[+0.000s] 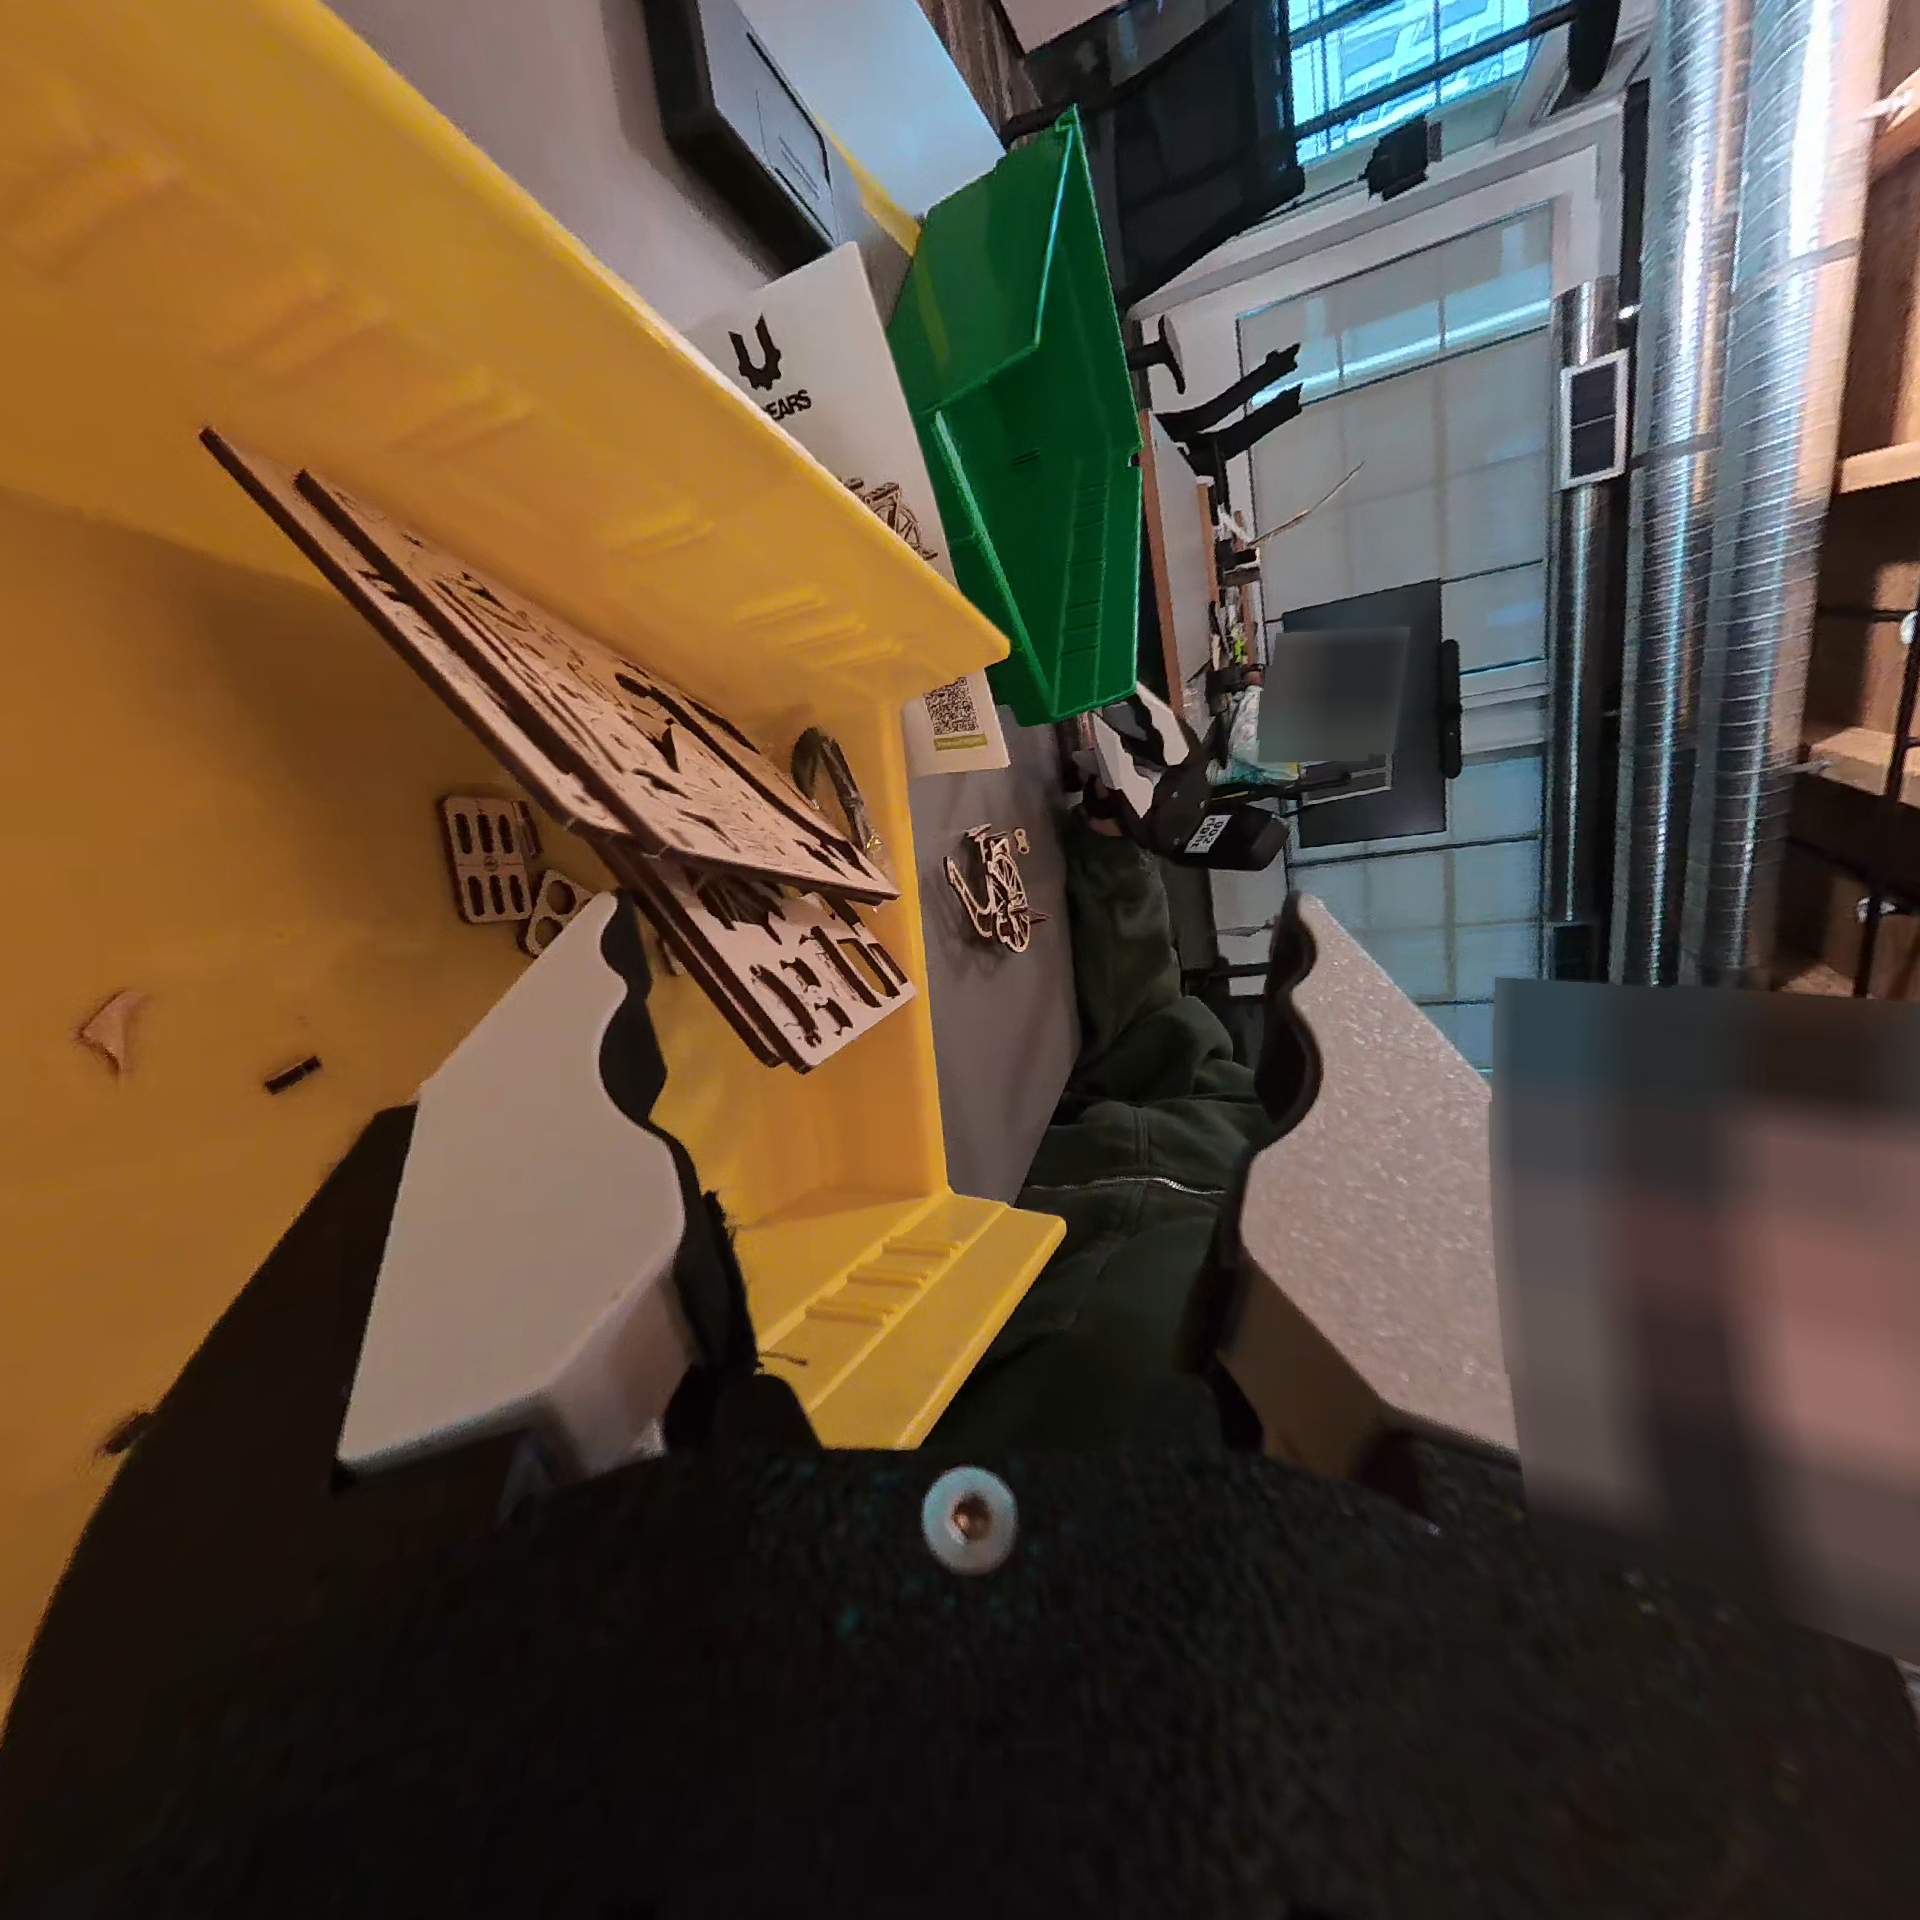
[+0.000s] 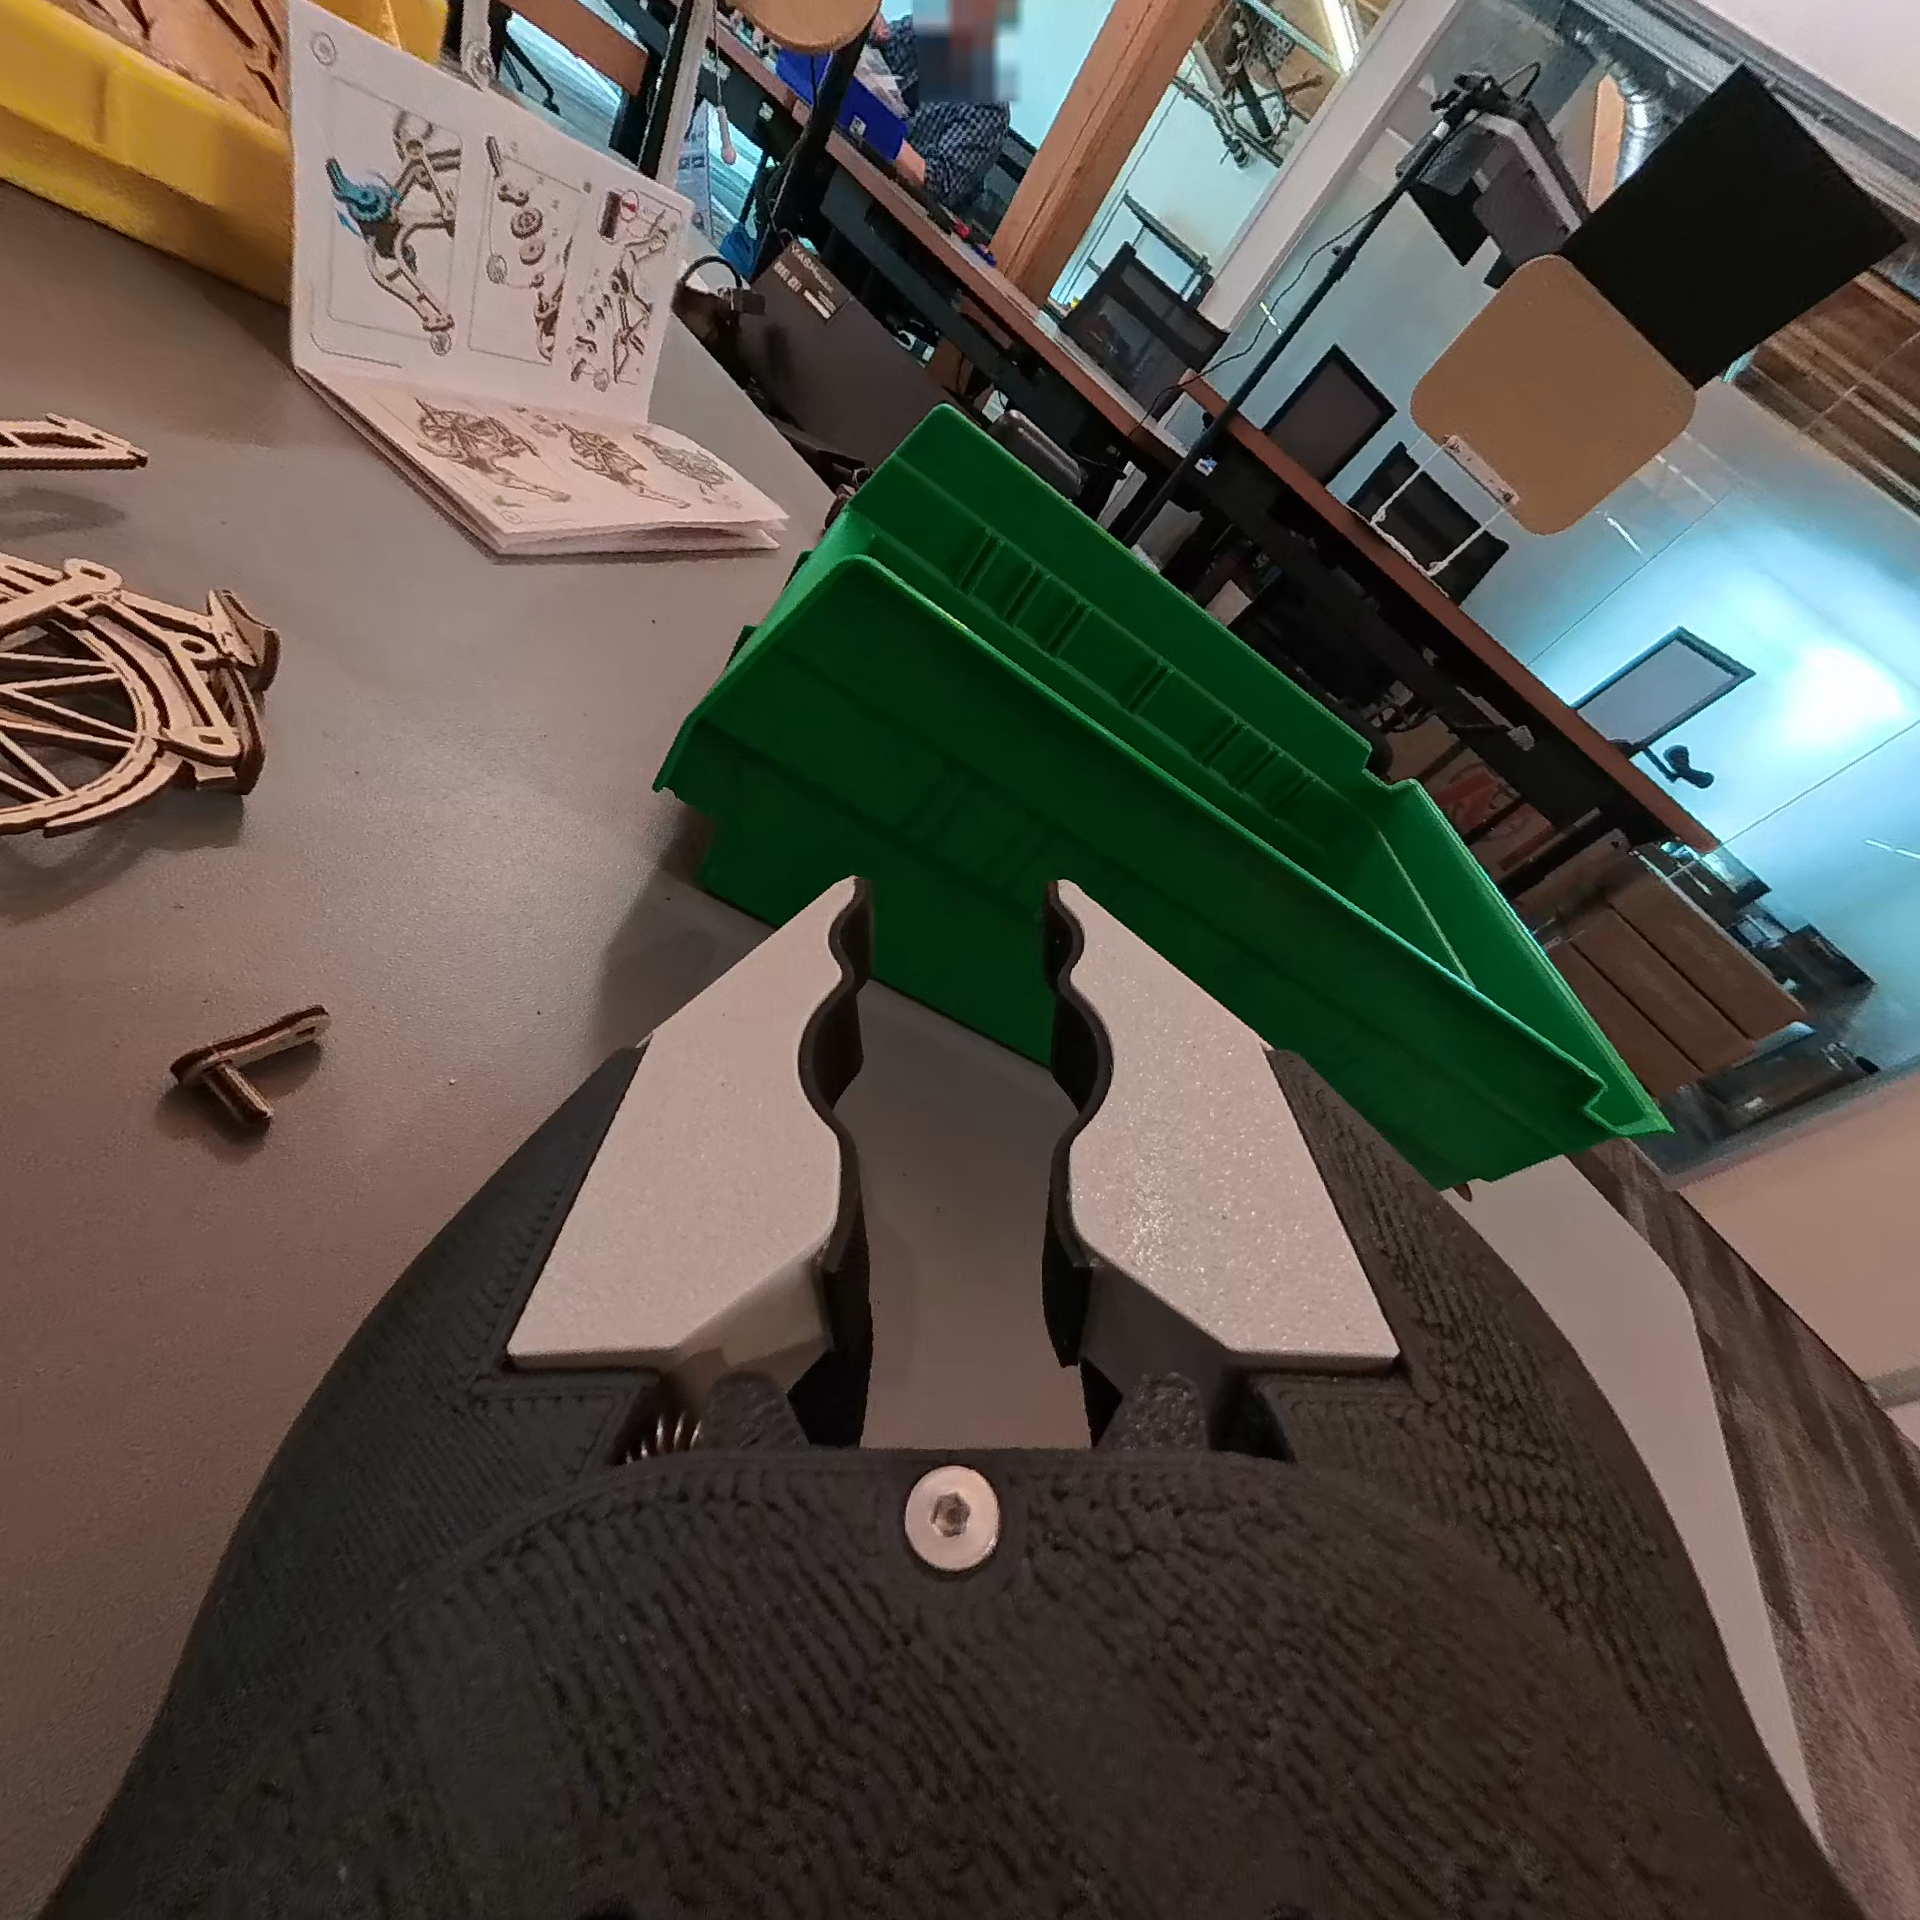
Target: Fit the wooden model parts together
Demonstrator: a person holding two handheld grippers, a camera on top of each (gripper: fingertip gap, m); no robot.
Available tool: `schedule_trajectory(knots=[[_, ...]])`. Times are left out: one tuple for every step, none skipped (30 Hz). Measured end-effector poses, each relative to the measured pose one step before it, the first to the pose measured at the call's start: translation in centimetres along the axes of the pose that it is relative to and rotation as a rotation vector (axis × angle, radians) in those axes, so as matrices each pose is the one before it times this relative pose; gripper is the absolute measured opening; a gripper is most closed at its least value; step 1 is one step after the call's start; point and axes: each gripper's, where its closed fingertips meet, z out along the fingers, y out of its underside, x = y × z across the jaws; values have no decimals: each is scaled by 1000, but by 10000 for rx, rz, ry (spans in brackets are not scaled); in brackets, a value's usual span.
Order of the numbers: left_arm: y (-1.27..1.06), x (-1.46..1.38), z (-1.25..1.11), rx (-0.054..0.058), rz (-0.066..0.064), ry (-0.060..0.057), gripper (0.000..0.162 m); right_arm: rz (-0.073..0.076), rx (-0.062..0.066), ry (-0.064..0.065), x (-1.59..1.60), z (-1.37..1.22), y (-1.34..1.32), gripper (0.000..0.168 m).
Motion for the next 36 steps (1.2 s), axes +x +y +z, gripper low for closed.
schedule_trajectory(knots=[[15, 214, 321, -37, 94, 7, 117, -5, 1, 0, -2, -8, 9, 31], [-7, 262, 325, -13, 80, 42, 117, -3, 0, 1, 4, 0, -1, 31], [-13, 257, 309, -14, 84, 54, 116, -3, 4, 0, -5, -9, -8, 31], [-9, 227, 274, -16, 90, 43, 116, -2, -1, 0, 4, -7, 17, 31], [-27, 149, 245, -5, 86, 19, 115, 0, -3, -6, -8, -2, 4, 31], [-31, 114, 227, -1, 74, 8, 115, -3, 2, -4, -3, -8, -1, 31], [-68, 118, 203, 30, 72, 25, 115, -11, 8, 3, 0, -4, -7, 31], [-137, 193, 187, 80, 72, 66, 115, -15, 8, 10, 10, -18, -17, 31], [-184, 258, 188, 121, 81, 104, 115, -26, 8, 33, 44, -16, -9, 31], [-183, 267, 190, 114, 78, 103, 115, -41, 18, 53, 69, -28, -53, 31], [-138, 230, 198, 90, 76, 78, 115, -63, 12, 99, 132, -59, -66, 32], [-104, 180, 206, 72, 90, 44, 115, -149, -5, 222, 305, -114, -142, 32], [-54, 136, 205, 35, 102, 23, 115, -273, 22, 401, 531, -190, -349, 32], [-24, 95, 217, 10, 101, 30, 115, -302, 76, 493, 646, -215, -694, 32], [-35, 52, 187, 14, 80, 36, 115, -43, 200, 317, 382, -130, -1277, 32], [-43, 5, 177, 30, 40, 46, 114, 329, 303, 23, -119, 34, -1944, 32], [-40, -3, 168, 41, 5, 61, 113, 466, 340, -203, -700, 290, -2424, 32], [-27, -30, 148, 48, -17, 51, 112, 473, 293, -331, -1216, 617, -2602, 31], [-18, -33, 142, 48, -17, 39, 112, 533, 193, -484, -1785, 950, -2460, 28], [12, -28, 133, 29, -6, 24, 112, 571, 123, -762, -2463, 1254, -2200, 26], [36, -31, 106, 6, 16, -3, 113, 477, 29, -961, -2893, 1563, -1750, 23], [69, -51, 81, -11, 39, -39, 113, 369, -80, -842, -2657, 1856, -1268, 20], [52, -28, 72, -4, 50, -38, 113, 279, -134, -615, -2198, 2090, -905, 26], [44, 20, 57, 3, 47, -19, 114, 205, -144, -471, -1816, 2222, -651, 32], [38, 47, 40, 4, 26, 1, 115, 90, -172, -294, -1397, 2230, -343, 38], [36, 59, 45, 9, 19, 13, 115, -81, -176, -66, -927, 2176, -67, 44], [65, 67, 27, 8, 20, 20, 115, -265, -251, 17, -714, 2059, 216, 50], [69, 52, 27, 15, 17, 20, 115, -279, -330, 47, -584, 1901, 389, 56], [96, 54, 31, 7, 18, 31, 115, -161, -460, -1, -543, 1734, 480, 62], [136, 60, 22, -12, 5, 47, 115, -99, -541, 18, -359, 1576, 527, 81], [182, 61, 37, -25, -32, 65, 115, -176, -482, 100, -83, 1452, 553, 90], [229, 60, 77, -53, -59, 81, 114, -222, -452, 132, 60, 1328, 607, 90], [244, 38, 102, -60, -55, 71, 114, -154, -397, 184, 210, 1176, 531, 90], [259, -2, 118, -65, -37, 47, 115, -69, -354, 68, 54, 1033, 482, 86], [218, -18, 105, -65, -27, 33, 114, 20, -432, -36, -78, 851, 573, 81], [112, 3, 61, -22, -8, 33, 114, 30, -452, 52, 86, 675, 597, 80]])
